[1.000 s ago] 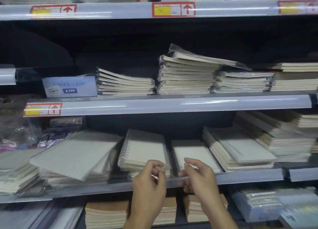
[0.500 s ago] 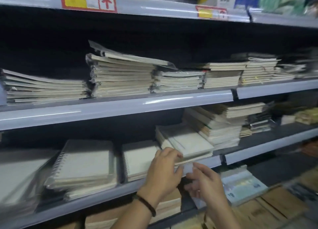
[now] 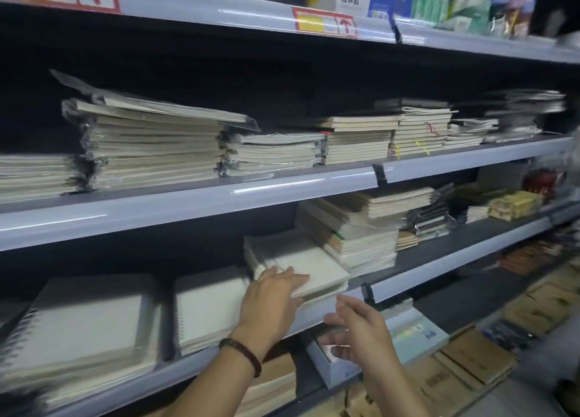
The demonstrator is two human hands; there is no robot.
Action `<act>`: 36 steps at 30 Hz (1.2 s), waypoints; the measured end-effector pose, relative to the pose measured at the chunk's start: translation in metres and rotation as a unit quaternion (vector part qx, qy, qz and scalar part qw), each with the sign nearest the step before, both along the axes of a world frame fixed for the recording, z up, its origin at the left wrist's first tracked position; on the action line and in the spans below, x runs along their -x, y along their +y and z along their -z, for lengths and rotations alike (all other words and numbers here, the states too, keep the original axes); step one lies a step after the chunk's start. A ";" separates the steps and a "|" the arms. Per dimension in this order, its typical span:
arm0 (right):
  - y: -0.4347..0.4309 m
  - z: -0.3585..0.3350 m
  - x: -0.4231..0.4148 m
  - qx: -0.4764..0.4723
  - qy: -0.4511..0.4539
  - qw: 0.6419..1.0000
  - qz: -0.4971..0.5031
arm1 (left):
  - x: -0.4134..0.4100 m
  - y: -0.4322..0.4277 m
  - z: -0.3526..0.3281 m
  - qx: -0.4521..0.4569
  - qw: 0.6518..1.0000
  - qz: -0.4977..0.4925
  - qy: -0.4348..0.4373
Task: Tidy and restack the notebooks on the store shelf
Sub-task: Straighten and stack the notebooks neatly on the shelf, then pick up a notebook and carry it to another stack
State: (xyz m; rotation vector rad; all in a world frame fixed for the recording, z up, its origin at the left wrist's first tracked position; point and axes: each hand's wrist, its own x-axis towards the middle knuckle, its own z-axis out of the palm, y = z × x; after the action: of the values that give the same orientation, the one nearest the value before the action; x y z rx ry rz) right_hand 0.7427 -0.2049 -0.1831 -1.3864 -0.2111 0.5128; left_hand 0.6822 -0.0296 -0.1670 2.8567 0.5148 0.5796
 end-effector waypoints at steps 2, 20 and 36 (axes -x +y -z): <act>0.001 0.000 -0.002 -0.007 0.006 1.000 0.006 | 0.005 -0.002 -0.004 -0.012 1.000 0.007 -0.012; 0.038 0.007 0.021 -0.114 0.028 0.989 0.089 | 0.056 -0.027 0.014 0.652 0.682 -0.102 -0.317; 0.109 -0.009 0.098 -0.157 0.045 0.985 -0.061 | 0.143 0.007 0.023 0.422 0.770 -0.193 -0.438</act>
State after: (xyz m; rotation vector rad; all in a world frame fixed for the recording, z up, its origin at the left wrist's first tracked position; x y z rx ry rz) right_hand 0.6447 -0.0961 -0.1743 -1.0450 -0.2925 0.6144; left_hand 0.5396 -0.0222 -0.1899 1.4007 0.8694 1.2384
